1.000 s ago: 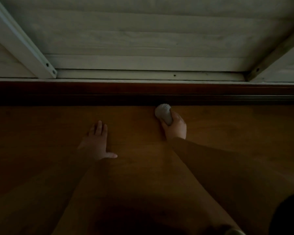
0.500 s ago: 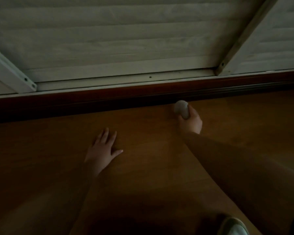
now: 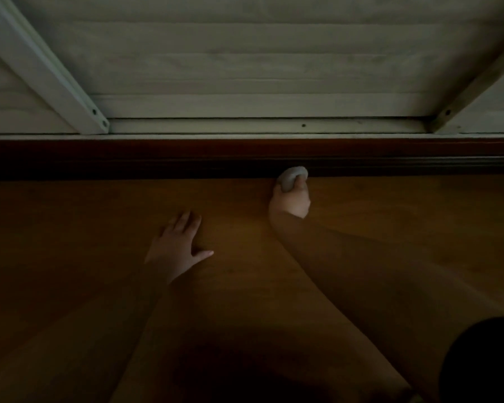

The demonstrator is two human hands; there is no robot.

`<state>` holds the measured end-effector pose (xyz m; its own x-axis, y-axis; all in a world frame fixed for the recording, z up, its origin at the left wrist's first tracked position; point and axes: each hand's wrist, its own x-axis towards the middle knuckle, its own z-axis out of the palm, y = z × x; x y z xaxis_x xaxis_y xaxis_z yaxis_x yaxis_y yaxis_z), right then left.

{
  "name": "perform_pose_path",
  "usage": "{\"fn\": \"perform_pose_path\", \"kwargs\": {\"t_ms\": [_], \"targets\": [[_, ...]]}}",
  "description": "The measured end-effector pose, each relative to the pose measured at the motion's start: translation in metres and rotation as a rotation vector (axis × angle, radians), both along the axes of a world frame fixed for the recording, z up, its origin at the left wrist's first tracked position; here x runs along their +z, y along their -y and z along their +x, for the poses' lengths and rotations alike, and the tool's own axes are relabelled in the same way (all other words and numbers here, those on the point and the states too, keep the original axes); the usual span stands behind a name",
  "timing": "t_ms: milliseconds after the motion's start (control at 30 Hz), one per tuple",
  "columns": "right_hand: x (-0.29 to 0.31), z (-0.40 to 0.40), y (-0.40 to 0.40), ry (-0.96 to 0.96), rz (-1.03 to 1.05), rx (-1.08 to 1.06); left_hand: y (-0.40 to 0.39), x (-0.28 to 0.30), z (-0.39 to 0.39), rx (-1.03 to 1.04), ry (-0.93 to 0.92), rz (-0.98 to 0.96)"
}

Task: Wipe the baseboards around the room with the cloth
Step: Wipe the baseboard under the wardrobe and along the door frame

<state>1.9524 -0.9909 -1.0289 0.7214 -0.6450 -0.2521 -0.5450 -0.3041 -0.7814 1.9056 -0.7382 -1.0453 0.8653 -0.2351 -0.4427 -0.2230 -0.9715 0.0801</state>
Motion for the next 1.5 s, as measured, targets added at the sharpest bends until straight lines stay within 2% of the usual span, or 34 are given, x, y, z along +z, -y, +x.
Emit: {"fn": "perform_pose_path", "kwargs": {"t_ms": [167,300,367,467,533,633,733,833,1100,1300,1500], "targets": [[0.0,0.007,-0.042,0.012,0.031,0.016,-0.034,-0.004,-0.015,0.055,-0.036,0.007],[-0.004,0.002,-0.064,0.042,0.017,0.149,-0.038,-0.004,-0.014,0.028,-0.08,-0.036],[-0.003,0.001,-0.074,0.034,0.019,0.306,-0.037,-0.001,-0.011,0.024,-0.088,-0.032],[0.004,0.005,-0.089,0.073,0.048,0.7,-0.033,0.002,-0.011,0.037,-0.078,-0.037],[0.01,0.014,-0.094,0.068,0.066,0.808,-0.032,0.005,-0.012,0.054,-0.091,-0.043],[0.013,0.029,-0.079,0.032,0.101,0.67,-0.029,0.011,-0.011,0.076,-0.127,-0.036],[0.006,0.026,-0.048,-0.03,0.03,0.491,-0.026,0.013,-0.014,0.073,-0.113,-0.022],[0.001,0.012,-0.014,-0.008,0.001,0.301,-0.024,0.011,-0.02,0.064,-0.083,0.002],[0.019,-0.003,0.087,0.023,-0.044,0.075,-0.007,0.003,-0.021,0.083,-0.05,0.074],[0.033,-0.028,0.165,-0.032,0.088,-0.317,0.035,0.003,-0.01,-0.036,-0.041,0.027],[0.038,-0.041,0.189,0.037,0.07,-0.357,0.054,0.002,0.0,-0.054,-0.038,0.032]]}}
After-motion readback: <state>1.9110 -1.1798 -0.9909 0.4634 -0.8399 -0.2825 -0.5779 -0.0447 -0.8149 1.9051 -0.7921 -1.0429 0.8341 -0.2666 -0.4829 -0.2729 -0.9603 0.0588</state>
